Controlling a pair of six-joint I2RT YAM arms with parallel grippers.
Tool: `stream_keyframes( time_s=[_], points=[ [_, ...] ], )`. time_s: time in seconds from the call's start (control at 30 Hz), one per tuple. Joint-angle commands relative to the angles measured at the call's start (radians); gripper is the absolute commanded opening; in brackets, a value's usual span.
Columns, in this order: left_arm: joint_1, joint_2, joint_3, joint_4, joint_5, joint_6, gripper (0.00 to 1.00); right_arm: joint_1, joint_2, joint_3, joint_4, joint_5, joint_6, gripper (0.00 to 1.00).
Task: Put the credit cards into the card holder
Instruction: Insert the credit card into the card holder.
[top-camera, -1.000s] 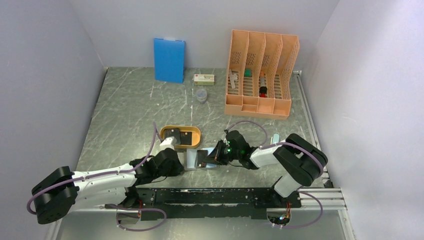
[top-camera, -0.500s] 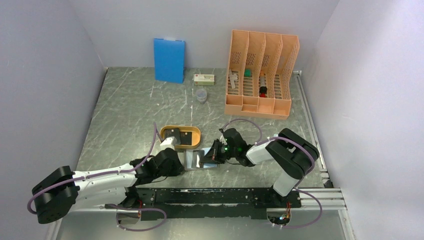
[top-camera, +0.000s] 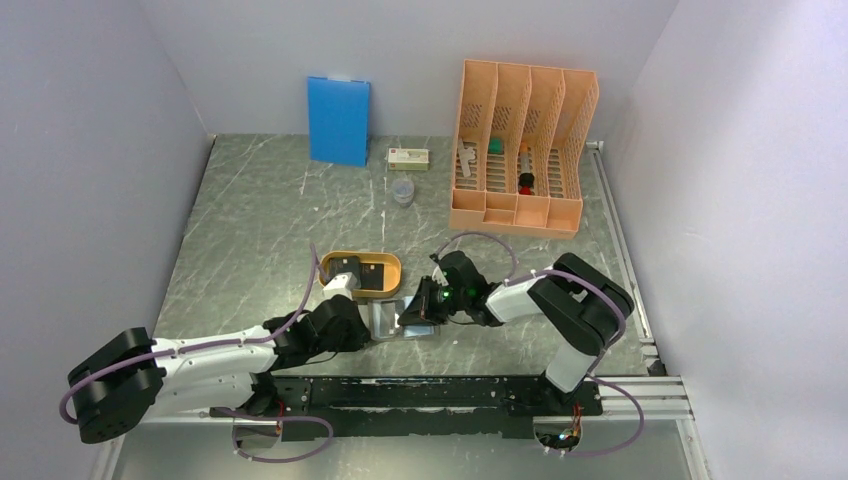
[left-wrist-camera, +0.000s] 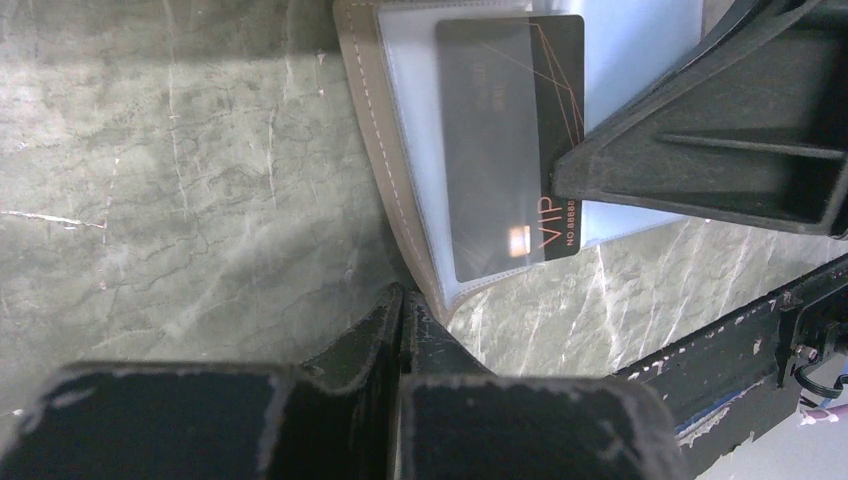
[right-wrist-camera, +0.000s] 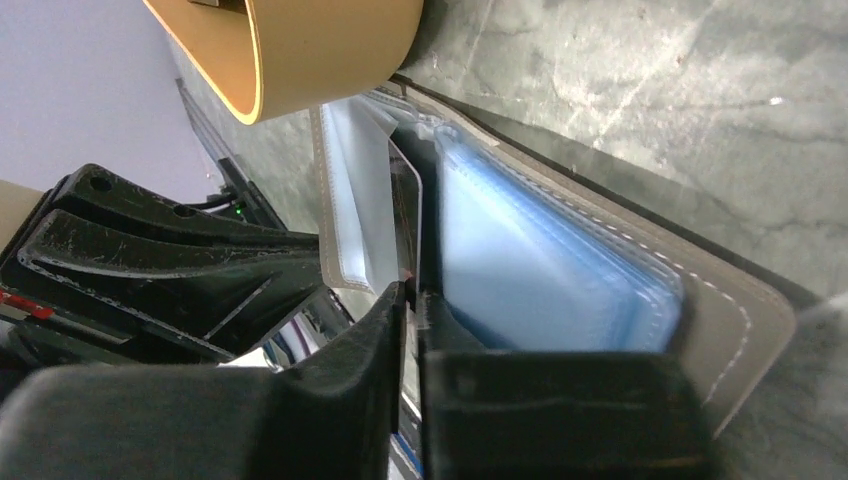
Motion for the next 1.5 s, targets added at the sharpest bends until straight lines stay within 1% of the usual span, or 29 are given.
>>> stream_keyframes(
  time_s=[0.0,0.03,0.1,0.13,0.2,0.37,0.63,1.03,1.17,1.23,1.4,1.47],
  points=[
    [-0.005,0.012,-0.022,-0.066,0.024,0.018,0.05,0.017,-0.051,0.012,-0.159,0.038,-0.071,0.18],
    [-0.006,0.009,-0.023,-0.072,0.02,0.017,0.05,0.017,-0.065,0.017,-0.184,0.05,-0.08,0.28],
    [-0.005,-0.001,-0.023,-0.083,0.013,0.015,0.05,0.017,-0.095,0.033,-0.235,0.076,-0.1,0.39],
    [-0.005,-0.004,-0.023,-0.09,0.008,0.014,0.05,0.017,-0.104,0.041,-0.258,0.088,-0.109,0.43],
    [-0.005,-0.012,-0.026,-0.098,0.002,0.011,0.05,0.018,-0.118,0.062,-0.304,0.114,-0.132,0.48],
    [-0.005,-0.026,-0.031,-0.103,-0.004,0.009,0.05,0.026,-0.111,0.102,-0.352,0.133,-0.172,0.49],
    [-0.006,0.011,-0.02,-0.065,0.007,0.023,0.05,0.118,-0.06,0.202,-0.445,0.217,-0.246,0.49],
    [-0.005,0.06,-0.014,-0.025,0.017,0.036,0.05,0.21,-0.05,0.268,-0.49,0.274,-0.31,0.48],
    [-0.005,0.056,-0.007,-0.04,0.012,0.036,0.05,0.217,-0.068,0.267,-0.517,0.297,-0.32,0.49],
    [-0.005,0.04,-0.006,-0.059,0.002,0.036,0.05,0.22,-0.093,0.269,-0.538,0.316,-0.327,0.53],
    [-0.005,-0.037,0.002,-0.142,-0.026,0.026,0.05,0.222,-0.185,0.282,-0.64,0.401,-0.335,0.7],
    [-0.005,-0.067,0.01,-0.176,-0.035,0.022,0.05,0.223,-0.221,0.283,-0.673,0.425,-0.33,0.74]
  ],
)
